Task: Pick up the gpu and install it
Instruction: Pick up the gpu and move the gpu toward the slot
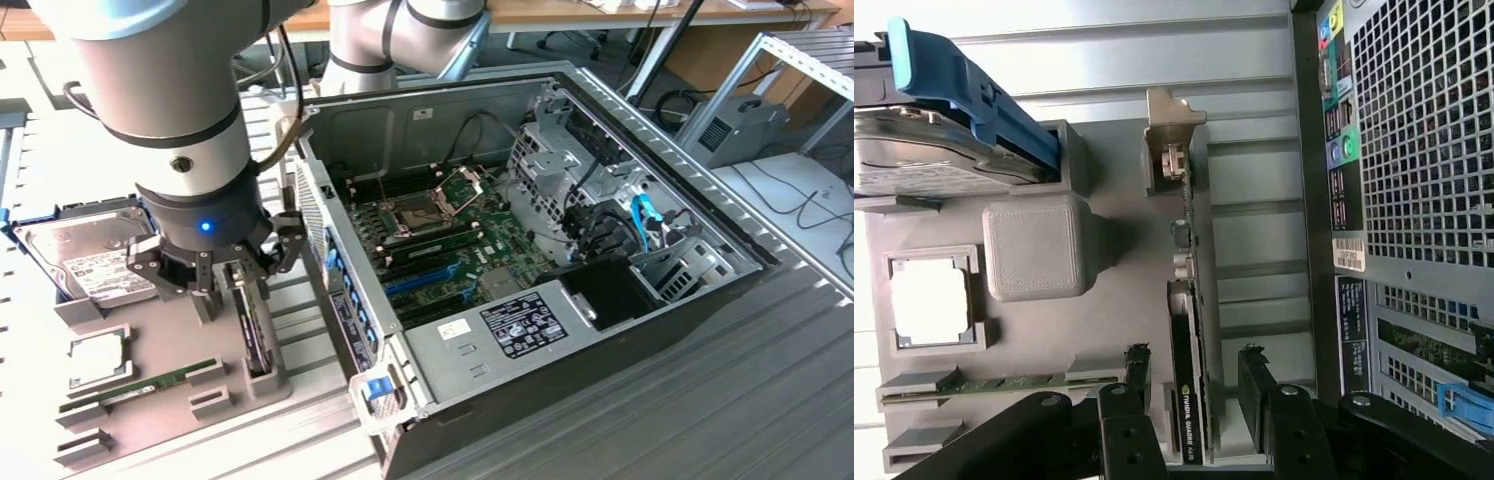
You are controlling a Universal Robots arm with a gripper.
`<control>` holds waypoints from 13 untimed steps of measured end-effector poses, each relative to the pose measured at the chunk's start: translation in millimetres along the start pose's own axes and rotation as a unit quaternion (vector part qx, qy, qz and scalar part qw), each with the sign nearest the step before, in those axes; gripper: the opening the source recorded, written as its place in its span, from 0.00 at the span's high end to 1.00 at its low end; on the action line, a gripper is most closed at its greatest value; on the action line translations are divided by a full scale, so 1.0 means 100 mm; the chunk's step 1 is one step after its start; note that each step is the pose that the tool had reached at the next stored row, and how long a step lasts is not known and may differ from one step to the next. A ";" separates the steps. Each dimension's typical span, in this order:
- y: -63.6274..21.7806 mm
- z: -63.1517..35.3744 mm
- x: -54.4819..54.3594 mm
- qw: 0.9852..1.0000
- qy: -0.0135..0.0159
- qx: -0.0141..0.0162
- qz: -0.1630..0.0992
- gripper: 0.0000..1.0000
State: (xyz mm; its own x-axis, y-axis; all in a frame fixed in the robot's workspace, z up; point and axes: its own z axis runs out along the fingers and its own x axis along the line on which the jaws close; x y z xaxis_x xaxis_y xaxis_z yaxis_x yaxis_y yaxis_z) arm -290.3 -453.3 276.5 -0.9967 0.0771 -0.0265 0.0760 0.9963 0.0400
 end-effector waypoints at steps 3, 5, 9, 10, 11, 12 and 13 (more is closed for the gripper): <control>0.075 0.174 0.02 1.000 0.000 0.000 0.000 0.52; 0.129 0.271 0.06 1.000 0.000 0.000 0.000 0.52; 0.127 0.326 0.06 1.000 0.000 0.000 -0.001 0.73; 0.128 0.316 0.06 1.000 0.000 0.000 -0.001 0.73; 0.128 0.308 0.06 1.000 0.000 0.000 -0.001 0.73; 0.128 0.306 0.06 1.000 0.000 0.000 -0.001 0.73; 0.128 0.303 0.06 1.000 0.000 0.000 -0.001 0.73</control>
State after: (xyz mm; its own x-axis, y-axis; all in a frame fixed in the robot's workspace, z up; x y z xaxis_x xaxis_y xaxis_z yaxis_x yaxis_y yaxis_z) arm -294.6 -438.9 246.6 -0.9968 0.0758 -0.0266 0.0747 0.9964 0.0394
